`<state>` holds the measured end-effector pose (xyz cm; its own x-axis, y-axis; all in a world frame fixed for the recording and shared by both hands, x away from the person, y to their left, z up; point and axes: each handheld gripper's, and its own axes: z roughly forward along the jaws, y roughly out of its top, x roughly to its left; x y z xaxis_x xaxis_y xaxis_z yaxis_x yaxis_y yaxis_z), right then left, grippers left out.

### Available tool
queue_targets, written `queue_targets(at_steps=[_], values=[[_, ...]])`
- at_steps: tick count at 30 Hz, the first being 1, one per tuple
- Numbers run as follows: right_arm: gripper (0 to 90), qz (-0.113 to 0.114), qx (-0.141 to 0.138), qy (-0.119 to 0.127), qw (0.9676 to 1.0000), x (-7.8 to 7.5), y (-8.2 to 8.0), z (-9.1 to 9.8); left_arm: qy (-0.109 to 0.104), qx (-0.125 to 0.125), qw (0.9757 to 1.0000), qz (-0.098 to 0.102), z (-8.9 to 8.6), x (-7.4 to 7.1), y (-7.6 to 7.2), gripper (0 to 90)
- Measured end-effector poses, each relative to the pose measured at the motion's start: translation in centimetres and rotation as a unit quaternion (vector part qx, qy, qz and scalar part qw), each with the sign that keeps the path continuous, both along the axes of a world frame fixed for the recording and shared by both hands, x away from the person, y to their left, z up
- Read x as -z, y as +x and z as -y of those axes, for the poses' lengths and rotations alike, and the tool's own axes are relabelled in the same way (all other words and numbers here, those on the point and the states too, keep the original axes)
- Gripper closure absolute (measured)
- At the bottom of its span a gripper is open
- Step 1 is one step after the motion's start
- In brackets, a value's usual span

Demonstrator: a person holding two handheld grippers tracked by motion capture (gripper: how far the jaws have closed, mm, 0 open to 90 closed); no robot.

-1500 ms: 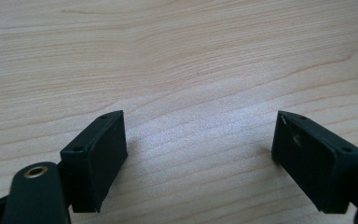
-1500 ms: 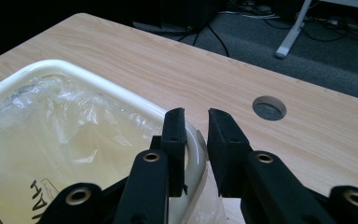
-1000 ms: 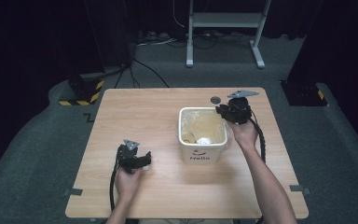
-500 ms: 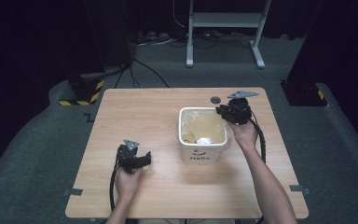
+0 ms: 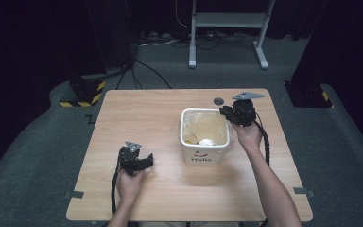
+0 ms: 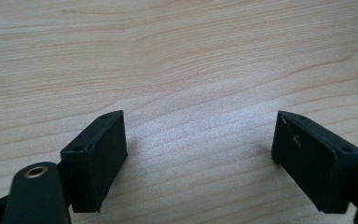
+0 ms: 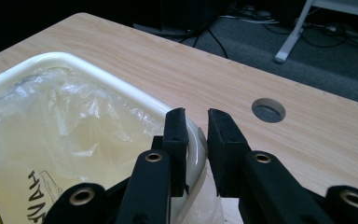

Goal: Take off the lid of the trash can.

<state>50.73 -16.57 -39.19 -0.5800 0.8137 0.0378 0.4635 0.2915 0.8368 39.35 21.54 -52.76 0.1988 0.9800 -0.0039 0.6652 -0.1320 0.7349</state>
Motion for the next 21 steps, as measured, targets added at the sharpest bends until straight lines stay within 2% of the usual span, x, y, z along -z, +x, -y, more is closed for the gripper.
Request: queue_targets(at_steps=[5,9,21], values=[[79.4,0.007,0.004,-0.006,1.0,-0.13,-0.16,-0.16,0.0,0.0,1.0,0.0,0.01,0.0,0.0,18.2],[79.4,0.004,0.003,-0.003,1.0,0.03,-0.02,-0.09,0.0,0.0,1.0,0.0,0.01,0.0,-0.01,18.2],[79.7,0.014,-0.002,-0.003,0.9999,-0.26,-0.26,0.01,0.0,-0.001,1.0,0.0,0.02,0.0,-0.02,18.2]])
